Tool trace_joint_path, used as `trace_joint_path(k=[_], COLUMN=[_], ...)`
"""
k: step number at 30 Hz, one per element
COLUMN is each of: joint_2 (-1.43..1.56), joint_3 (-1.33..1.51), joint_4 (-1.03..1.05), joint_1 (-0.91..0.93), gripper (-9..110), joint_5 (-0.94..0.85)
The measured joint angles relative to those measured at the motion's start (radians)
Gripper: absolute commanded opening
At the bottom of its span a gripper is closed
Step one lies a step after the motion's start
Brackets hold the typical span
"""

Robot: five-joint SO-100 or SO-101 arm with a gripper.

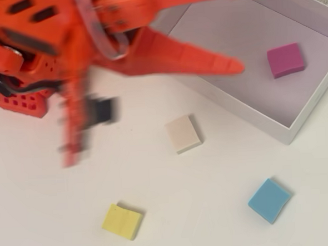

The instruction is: Grasp the pink cuboid and put it in the bin.

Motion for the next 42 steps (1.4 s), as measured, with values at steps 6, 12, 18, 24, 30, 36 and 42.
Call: trace_joint_path(k=[6, 12, 18, 24, 30, 36, 42], joint_2=[0.258, 0.448, 0.459, 0.46, 0.46, 0.462, 0.465], joint_3=[0.127, 0.275, 0.348, 0.417, 0.433, 0.437, 0.44], joint_4=[-0.107, 0.044, 0.33, 0.517, 0.66, 0.716, 0.755], joint_1=[0.212, 0.333, 0.382, 0.397, 0.394, 0.393, 0.379], gripper=[28, 28, 24, 17, 4, -8, -8], joint_5=[0.0, 0.002, 0.129, 0.192, 0.216, 0.216, 0.218])
